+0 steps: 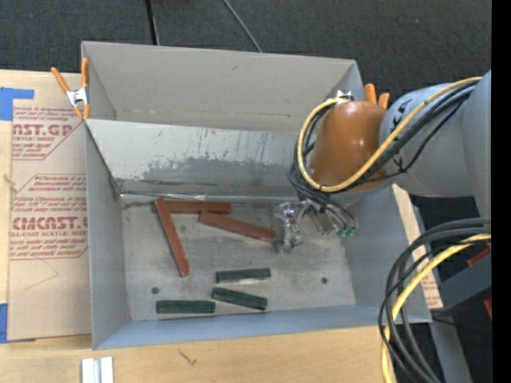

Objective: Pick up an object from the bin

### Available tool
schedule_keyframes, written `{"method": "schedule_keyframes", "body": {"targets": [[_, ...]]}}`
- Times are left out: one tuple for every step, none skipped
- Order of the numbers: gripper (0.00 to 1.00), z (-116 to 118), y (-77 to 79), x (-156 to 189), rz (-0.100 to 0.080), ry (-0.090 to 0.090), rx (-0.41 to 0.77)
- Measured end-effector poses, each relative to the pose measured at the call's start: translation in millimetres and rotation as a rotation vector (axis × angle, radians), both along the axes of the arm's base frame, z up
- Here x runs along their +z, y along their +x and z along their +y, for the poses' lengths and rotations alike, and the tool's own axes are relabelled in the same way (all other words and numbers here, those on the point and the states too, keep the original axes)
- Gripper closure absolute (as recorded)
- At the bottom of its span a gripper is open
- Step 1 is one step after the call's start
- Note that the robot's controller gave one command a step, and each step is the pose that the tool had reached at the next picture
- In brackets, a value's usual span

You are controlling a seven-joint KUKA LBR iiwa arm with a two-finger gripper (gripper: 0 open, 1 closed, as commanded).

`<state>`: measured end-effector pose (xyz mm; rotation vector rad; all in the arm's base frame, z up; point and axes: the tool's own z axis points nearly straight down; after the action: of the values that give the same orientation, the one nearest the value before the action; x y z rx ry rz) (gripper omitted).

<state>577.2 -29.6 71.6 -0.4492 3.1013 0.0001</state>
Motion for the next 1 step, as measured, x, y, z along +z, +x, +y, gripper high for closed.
{"method": "schedule_keyframes", "body": {"targets": [[0.0, 0.1, -1.4, -1.2, 0.005, 0.0, 0.001]]}}
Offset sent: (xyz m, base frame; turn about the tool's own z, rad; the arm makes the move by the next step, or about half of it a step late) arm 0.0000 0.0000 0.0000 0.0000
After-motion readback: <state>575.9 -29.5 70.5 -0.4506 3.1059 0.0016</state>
